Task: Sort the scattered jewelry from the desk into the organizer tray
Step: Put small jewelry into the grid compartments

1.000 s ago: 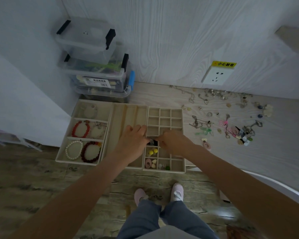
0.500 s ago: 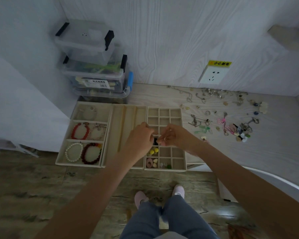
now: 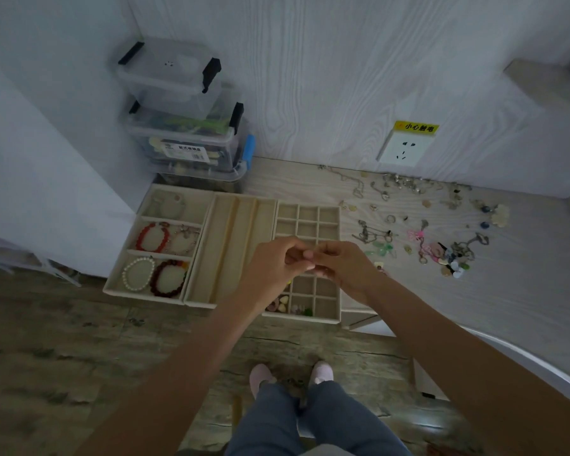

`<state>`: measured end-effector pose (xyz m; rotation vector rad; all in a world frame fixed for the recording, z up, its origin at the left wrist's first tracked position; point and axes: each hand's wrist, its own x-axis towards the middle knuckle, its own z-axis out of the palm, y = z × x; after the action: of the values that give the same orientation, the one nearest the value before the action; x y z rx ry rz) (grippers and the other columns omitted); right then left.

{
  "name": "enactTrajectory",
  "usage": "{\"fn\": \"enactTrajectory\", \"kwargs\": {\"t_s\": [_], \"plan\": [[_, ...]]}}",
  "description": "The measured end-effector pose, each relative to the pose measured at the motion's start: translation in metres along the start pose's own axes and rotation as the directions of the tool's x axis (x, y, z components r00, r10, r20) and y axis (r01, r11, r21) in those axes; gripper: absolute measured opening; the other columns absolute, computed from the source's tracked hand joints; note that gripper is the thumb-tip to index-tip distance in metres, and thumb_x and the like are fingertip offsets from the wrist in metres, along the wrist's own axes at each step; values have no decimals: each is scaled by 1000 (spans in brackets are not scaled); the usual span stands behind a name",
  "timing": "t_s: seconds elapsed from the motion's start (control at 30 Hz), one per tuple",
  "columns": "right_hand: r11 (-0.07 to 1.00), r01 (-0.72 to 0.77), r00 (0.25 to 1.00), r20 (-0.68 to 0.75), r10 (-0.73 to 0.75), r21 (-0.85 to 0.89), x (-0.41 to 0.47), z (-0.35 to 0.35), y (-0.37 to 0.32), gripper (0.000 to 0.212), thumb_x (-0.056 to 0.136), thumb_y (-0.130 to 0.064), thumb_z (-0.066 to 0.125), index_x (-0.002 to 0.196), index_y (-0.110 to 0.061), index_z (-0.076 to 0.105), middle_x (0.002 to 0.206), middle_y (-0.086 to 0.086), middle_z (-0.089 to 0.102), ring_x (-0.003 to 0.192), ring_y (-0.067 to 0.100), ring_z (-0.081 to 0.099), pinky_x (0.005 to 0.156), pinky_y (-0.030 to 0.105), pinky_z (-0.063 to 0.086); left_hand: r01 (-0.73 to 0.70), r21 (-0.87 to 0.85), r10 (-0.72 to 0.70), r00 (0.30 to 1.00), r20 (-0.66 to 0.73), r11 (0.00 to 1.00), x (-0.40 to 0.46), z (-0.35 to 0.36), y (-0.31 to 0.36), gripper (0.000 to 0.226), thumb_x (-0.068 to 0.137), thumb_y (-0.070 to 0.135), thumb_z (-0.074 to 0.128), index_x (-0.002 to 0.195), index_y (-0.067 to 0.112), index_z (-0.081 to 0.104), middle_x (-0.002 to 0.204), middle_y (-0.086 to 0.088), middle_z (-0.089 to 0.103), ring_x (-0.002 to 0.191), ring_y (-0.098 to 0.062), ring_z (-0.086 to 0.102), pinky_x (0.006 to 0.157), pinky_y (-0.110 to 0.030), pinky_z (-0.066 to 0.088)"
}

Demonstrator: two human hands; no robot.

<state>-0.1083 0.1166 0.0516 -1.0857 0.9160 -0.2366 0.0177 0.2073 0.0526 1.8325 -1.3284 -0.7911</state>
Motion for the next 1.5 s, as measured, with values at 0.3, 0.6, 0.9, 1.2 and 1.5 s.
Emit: {"fn": "enactTrajectory", "kwargs": {"t_s": [0.3, 0.6, 0.9, 1.2, 1.5], "plan": [[983, -29, 998, 41, 37, -181, -9, -12, -1, 9, 78, 6, 67, 79, -3, 65, 77, 16, 69, 66, 19, 70, 61, 22, 56, 118, 20, -117, 992, -49, 993, -14, 9, -6, 9, 82, 17, 71, 90, 17, 69, 71, 14, 65, 64, 7, 63, 64, -6, 47], [325, 315, 944, 258, -207, -892, 12, 0, 6, 16, 87, -4, 54, 97, 0, 66, 97, 18, 68, 93, 30, 63, 84, 32, 45, 245, 161, -245, 969, -23, 956, -23, 3, -18, 18, 91, 9, 56, 107, 9, 64, 104, -2, 64, 96, -13, 60, 79, -14, 43], [-207, 542, 817, 568, -98, -815, 25, -2, 12, 18, 90, -10, 51, 103, -10, 62, 101, 9, 61, 89, 27, 59, 71, 29, 42, 147, 638, -158, 987, -41, 756, -36, 10, -33, 36, 95, 21, 43, 130, 30, 51, 138, 9, 44, 129, -15, 36, 102, -34, 29], [-188, 519, 820, 548, -165, -834, 39, -6, 29, 17, 89, -12, 53, 100, -12, 66, 113, 6, 53, 102, 24, 50, 81, 29, 43, 162, 624, -178, 983, -38, 764, -42, 13, -36, 51, 93, 19, 48, 141, 27, 34, 147, 9, 35, 137, -13, 28, 110, -33, 17], [-382, 592, 757, 652, -40, -710, 35, -3, 13, 19, 92, -7, 51, 106, -18, 59, 99, 3, 61, 96, 23, 56, 68, 32, 50, 175, 644, -187, 981, -50, 745, -40, 14, -35, 48, 92, 19, 49, 138, 26, 38, 145, 9, 37, 135, -11, 29, 111, -33, 16]]}}
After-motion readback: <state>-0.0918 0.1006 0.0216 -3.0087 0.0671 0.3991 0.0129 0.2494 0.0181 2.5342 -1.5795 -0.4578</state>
